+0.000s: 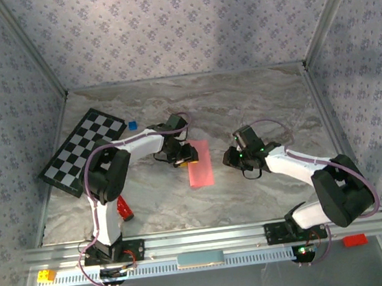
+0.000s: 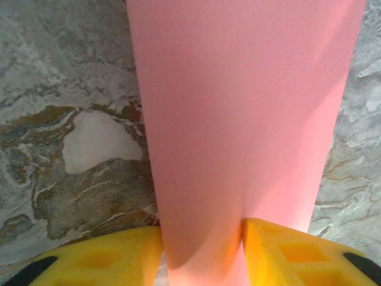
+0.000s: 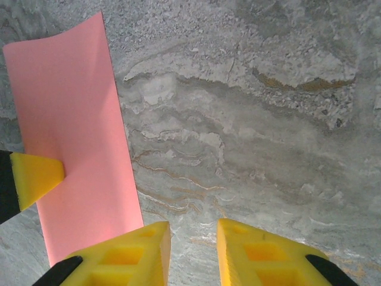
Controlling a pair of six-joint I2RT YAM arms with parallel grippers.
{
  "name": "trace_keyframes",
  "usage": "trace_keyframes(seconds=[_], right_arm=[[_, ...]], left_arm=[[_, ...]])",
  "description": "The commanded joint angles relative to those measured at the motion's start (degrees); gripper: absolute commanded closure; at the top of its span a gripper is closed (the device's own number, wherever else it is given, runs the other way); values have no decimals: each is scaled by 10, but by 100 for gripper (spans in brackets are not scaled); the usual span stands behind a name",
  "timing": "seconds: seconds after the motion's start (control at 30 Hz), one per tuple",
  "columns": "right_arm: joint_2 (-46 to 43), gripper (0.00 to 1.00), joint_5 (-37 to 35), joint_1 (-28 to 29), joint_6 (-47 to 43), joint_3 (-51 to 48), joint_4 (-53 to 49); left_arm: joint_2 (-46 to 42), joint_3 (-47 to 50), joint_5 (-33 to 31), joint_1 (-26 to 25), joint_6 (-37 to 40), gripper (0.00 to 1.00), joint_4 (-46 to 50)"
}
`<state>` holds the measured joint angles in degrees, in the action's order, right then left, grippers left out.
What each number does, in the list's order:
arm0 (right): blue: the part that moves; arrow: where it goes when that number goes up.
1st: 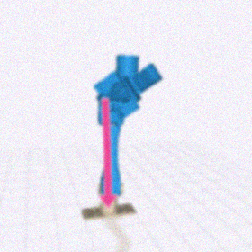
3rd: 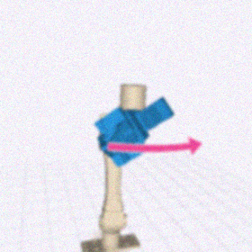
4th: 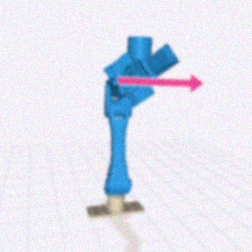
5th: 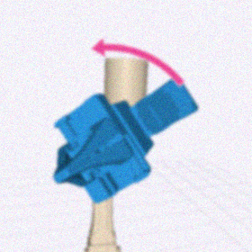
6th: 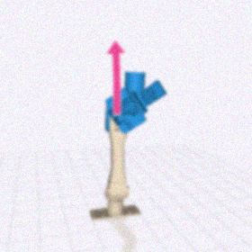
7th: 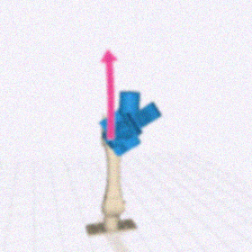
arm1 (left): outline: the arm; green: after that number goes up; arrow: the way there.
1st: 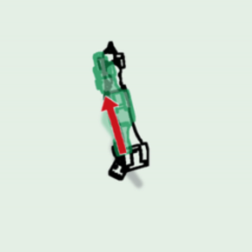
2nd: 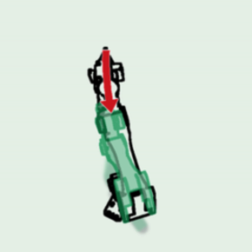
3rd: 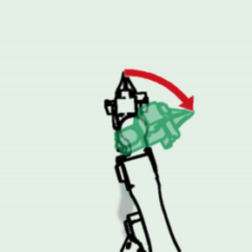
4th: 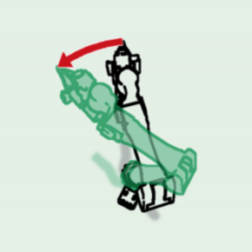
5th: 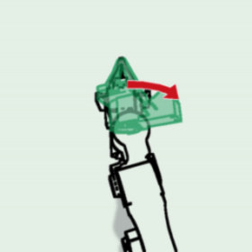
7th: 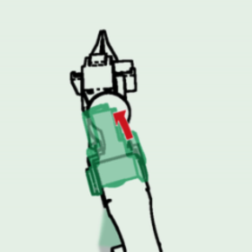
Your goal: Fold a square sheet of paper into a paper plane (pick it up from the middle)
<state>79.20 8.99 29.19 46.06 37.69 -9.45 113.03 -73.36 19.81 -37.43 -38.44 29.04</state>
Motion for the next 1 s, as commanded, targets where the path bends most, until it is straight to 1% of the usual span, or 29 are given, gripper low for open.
trace_keyframes(seconds=[0.0, 0.57, 0.97], right_arm=[[5, 72, 4, 4, -3, 15, -6], [12, 72, 10, 9, -3, 17, -3], [22, 72, 16, 13, -5, 24, 0]], left_arm=[[61, 23, -57, -10, 13, 57, 23], [63, 23, -62, -11, 17, 59, 24], [66, 24, -63, -10, 15, 57, 22]])
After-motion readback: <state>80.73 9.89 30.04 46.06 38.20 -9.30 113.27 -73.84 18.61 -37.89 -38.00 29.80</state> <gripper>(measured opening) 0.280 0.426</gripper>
